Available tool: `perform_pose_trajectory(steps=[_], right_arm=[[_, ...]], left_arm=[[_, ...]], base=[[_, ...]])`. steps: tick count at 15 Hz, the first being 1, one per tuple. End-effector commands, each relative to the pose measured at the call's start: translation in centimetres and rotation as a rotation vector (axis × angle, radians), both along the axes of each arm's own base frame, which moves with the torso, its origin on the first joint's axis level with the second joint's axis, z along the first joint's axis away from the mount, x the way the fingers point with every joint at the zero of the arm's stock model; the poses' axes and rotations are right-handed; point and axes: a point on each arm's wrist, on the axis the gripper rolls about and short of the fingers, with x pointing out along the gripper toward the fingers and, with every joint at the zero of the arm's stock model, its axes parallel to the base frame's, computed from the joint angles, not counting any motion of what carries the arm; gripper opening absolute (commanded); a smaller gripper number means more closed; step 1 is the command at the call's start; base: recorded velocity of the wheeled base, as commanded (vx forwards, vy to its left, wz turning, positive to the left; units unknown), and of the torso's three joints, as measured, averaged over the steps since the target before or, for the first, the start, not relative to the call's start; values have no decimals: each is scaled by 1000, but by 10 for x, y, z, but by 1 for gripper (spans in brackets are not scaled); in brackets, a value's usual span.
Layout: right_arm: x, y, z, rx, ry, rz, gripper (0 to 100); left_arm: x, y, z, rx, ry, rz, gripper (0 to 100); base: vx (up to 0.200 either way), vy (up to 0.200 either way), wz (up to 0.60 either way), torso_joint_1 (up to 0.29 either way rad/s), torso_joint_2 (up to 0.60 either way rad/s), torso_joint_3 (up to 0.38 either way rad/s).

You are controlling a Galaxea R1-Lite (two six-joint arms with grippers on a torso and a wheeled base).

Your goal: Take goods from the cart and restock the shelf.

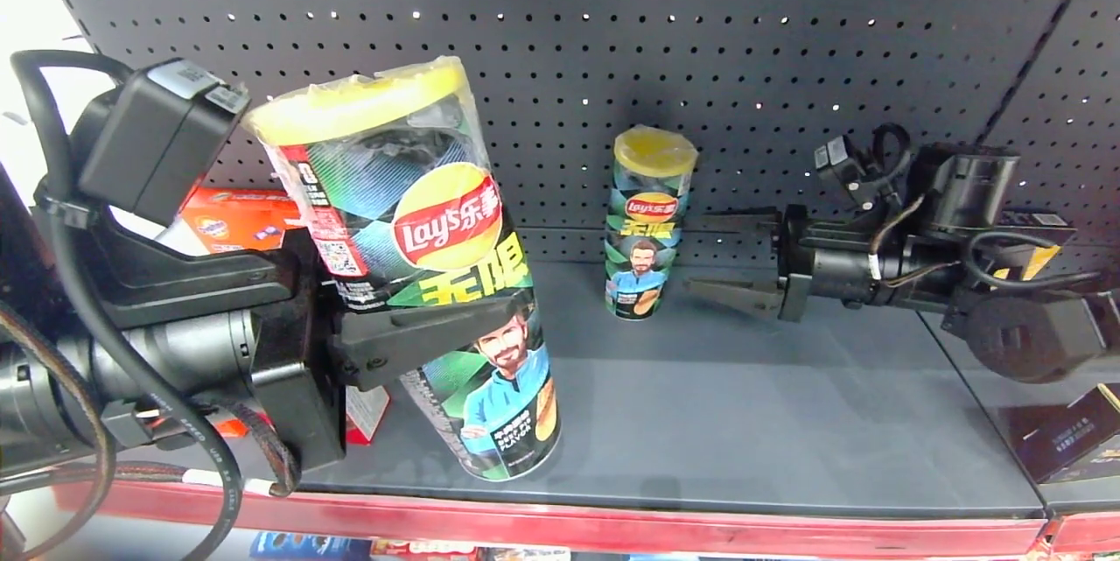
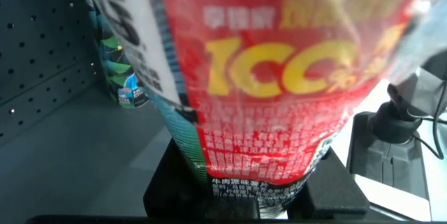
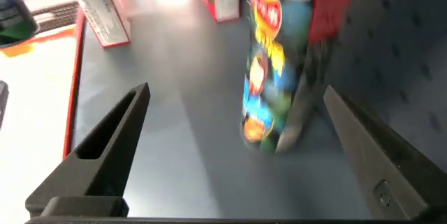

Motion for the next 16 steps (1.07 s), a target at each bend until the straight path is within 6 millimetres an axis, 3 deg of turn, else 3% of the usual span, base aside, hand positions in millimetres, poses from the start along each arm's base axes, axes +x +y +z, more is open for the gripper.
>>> perform_pose_trajectory(steps=[1,9,16], right_arm=[[29,8,-19,-6,18,10,100],[60,22,-37,-6,21,21,100],[77,38,-37,7,-2,42,100]], left_arm=[[0,1,-1,1,4,1,0],[-5,3,-4,-11,-7,1,0],[-5,3,-3,-25,7,3,0]], base=[[0,0,0,0,0,0],[0,0,0,0,0,0],[0,0,0,0,0,0]])
